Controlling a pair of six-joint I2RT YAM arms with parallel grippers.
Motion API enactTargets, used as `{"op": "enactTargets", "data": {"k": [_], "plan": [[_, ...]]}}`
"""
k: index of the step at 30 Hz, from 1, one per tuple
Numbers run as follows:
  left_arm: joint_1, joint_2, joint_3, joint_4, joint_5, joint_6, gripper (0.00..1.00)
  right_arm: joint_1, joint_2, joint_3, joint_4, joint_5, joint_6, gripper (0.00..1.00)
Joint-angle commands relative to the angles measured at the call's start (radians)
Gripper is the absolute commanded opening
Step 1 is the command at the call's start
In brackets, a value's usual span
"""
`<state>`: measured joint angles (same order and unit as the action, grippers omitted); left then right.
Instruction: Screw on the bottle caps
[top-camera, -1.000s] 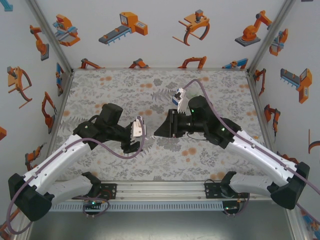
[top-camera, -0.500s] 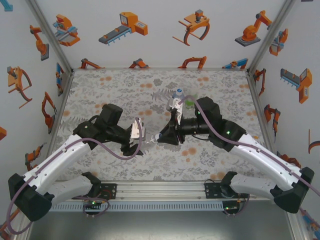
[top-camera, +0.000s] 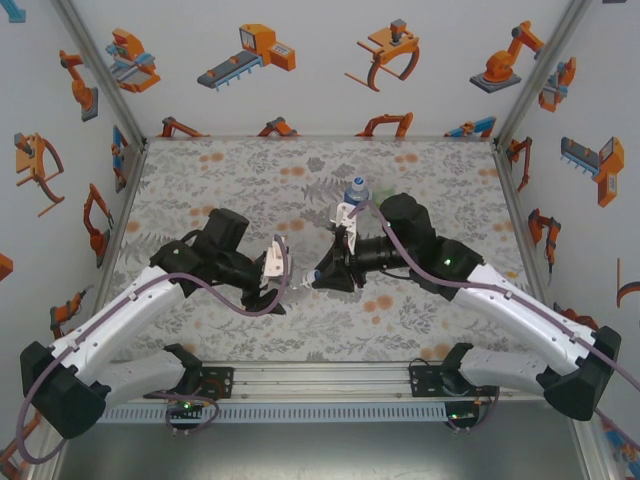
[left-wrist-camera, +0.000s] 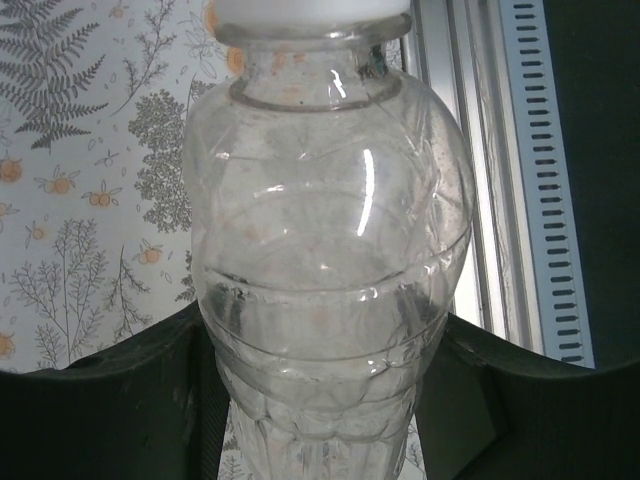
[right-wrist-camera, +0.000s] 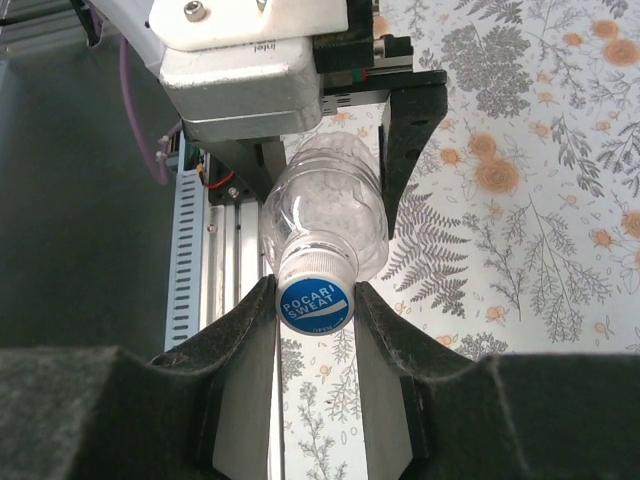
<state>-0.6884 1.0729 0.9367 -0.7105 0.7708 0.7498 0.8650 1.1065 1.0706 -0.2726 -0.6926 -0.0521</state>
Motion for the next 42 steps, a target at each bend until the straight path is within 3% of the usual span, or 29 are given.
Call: {"op": "enactTargets", "data": {"k": [1, 13, 19, 27, 31, 36, 40, 42], "plan": [[-0.001, 0.000, 0.046, 0.007, 0.058, 0.018, 0.00, 0.018, 0.016, 0.022, -0.014, -0.034, -0.043, 0.00], [-0.002, 0.010, 0.049, 0.006, 0.055, 0.017, 0.00, 0.046, 0.045, 0.040, -0.061, 0.015, -0.049, 0.00], [-0.002, 0.018, 0.050, 0.006, 0.017, 0.010, 0.00, 0.046, 0.105, 0.093, -0.154, 0.220, 0.332, 0.00], [-0.001, 0.029, 0.046, 0.033, -0.037, -0.018, 0.00, 0.035, 0.170, 0.080, -0.163, 0.213, 1.034, 0.00], [-0.003, 0.015, 0.037, 0.063, -0.055, -0.037, 0.00, 0.035, 0.132, 0.016, -0.147, 0.293, 1.308, 0.00], [-0.003, -0.002, 0.017, 0.090, -0.056, -0.046, 0.00, 0.031, 0.112, -0.050, -0.051, 0.321, 1.451, 0.00], [-0.005, -0.001, 0.018, 0.094, -0.047, -0.047, 0.00, 0.031, 0.135, -0.041, -0.039, 0.302, 1.458, 0.00], [-0.005, 0.001, 0.019, 0.096, -0.045, -0.048, 0.00, 0.031, 0.141, -0.030, -0.057, 0.304, 1.441, 0.05]]}}
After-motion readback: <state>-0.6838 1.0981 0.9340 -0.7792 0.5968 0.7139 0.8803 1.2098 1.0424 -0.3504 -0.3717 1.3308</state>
